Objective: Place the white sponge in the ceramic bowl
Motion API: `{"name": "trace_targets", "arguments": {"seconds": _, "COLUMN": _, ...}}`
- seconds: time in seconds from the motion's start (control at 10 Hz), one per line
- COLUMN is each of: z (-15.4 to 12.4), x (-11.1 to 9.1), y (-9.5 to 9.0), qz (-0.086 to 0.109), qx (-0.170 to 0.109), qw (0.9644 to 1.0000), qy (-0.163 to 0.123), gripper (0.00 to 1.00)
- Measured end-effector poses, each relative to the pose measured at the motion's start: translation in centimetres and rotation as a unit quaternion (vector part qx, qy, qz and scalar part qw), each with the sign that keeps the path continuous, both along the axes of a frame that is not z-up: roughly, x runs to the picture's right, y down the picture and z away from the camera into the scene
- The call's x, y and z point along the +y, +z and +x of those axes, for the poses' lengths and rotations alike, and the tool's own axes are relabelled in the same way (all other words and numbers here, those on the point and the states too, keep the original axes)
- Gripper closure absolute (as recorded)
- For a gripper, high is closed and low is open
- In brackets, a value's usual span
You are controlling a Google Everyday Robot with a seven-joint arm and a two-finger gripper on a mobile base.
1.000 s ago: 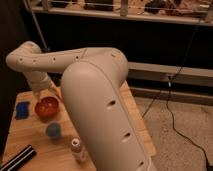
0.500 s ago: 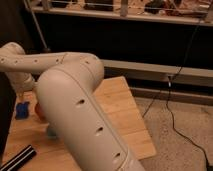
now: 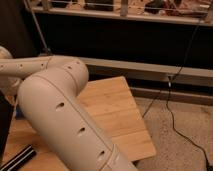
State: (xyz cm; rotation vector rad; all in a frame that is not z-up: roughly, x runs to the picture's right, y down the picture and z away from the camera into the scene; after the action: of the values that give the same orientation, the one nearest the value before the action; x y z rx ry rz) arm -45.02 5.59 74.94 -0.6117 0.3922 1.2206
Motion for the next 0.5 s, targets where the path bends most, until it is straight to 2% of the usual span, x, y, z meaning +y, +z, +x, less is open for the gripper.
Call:
{"name": "trace_targets", "arguments": {"seconds": 0.2, "z": -1.3, "x": 1.0, "y": 0.7, "qz": -0.003, "qx": -0.003, "qw": 1.0000, "qy": -0.001, "gripper": 0.35}}
{"name": "trace_targets", "arguments": {"seconds": 0.5, "z": -3.4, "x": 1.4, "y": 3.0, "qz": -0.002, "qx": -0.024, "qw": 0.9997, "qy": 0.010, "gripper": 0.35}}
